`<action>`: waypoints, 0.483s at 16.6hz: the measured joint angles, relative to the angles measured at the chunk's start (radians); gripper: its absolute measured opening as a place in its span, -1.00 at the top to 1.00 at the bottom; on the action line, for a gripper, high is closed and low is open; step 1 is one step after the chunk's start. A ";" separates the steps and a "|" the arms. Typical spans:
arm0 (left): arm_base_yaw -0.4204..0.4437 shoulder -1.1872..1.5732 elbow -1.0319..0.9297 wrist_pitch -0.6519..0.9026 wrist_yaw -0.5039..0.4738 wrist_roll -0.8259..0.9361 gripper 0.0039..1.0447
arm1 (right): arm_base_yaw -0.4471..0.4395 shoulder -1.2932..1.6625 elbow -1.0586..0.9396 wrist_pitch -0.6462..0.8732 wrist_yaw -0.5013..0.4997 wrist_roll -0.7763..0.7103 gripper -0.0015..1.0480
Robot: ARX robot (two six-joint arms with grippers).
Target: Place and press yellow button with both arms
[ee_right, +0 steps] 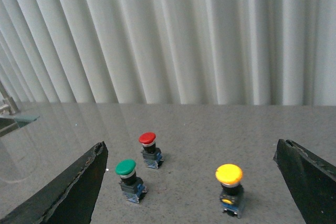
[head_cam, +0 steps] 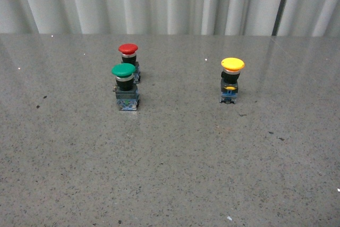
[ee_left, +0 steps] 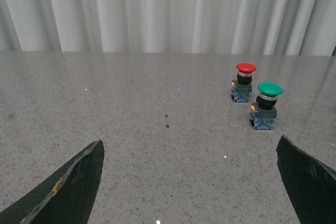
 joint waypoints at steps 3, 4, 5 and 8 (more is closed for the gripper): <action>0.000 0.000 0.000 0.000 0.000 0.000 -0.88 | 0.132 0.377 0.220 -0.003 0.068 -0.030 -0.87; 0.000 0.000 0.000 0.000 0.000 0.000 -0.88 | 0.182 0.480 0.296 -0.014 0.089 -0.048 -0.87; 0.000 0.000 0.000 0.000 0.000 0.000 -0.88 | 0.220 0.548 0.362 -0.037 0.106 -0.064 -0.87; 0.000 0.000 0.000 0.000 0.000 0.000 -0.88 | 0.252 0.666 0.502 -0.084 0.132 -0.101 -0.53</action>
